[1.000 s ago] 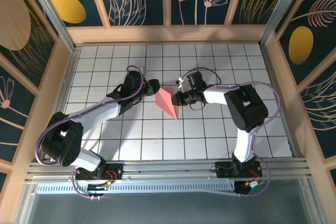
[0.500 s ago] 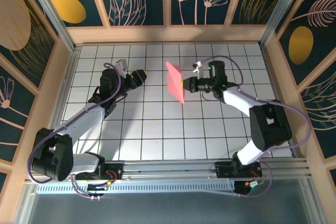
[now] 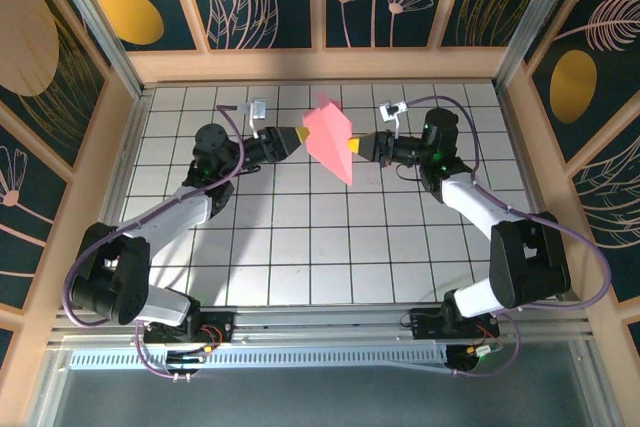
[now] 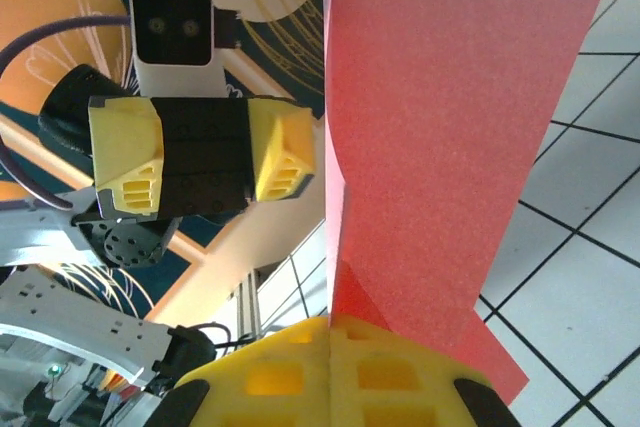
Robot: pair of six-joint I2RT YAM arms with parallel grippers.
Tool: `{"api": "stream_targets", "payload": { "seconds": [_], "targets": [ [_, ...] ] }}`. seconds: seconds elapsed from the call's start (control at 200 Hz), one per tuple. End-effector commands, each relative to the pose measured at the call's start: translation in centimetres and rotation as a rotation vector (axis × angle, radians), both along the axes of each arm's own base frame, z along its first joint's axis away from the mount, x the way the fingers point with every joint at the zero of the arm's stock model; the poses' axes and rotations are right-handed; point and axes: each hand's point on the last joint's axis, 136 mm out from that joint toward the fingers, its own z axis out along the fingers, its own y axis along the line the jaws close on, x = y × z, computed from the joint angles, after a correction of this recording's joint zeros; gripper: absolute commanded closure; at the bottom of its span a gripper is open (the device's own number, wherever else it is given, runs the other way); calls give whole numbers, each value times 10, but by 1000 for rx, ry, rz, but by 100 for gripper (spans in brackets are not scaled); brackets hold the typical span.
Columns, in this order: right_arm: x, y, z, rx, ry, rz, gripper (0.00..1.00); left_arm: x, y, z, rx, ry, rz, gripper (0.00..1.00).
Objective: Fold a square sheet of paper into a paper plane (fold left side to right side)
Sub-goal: Turn over the paper at the center of the table.
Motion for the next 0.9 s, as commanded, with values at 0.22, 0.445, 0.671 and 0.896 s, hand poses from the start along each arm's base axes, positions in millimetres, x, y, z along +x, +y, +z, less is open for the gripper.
{"api": "stream_targets", "payload": {
  "seconds": [0.22,0.445,0.671,0.896],
  "targets": [
    [-20,12,15,38,-45,84,100,3,-30,-5,7,-7,-90,46],
    [-20,15,10,42,-29,97,100,2,-42,-11,10,7,-138,53],
    [-15,16,3,34,0,81,100,0,-41,-9,7,-7,-137,68],
    [-12,16,0,26,10,64,100,2,-40,-11,8,-2,-121,86]
  ]
}}
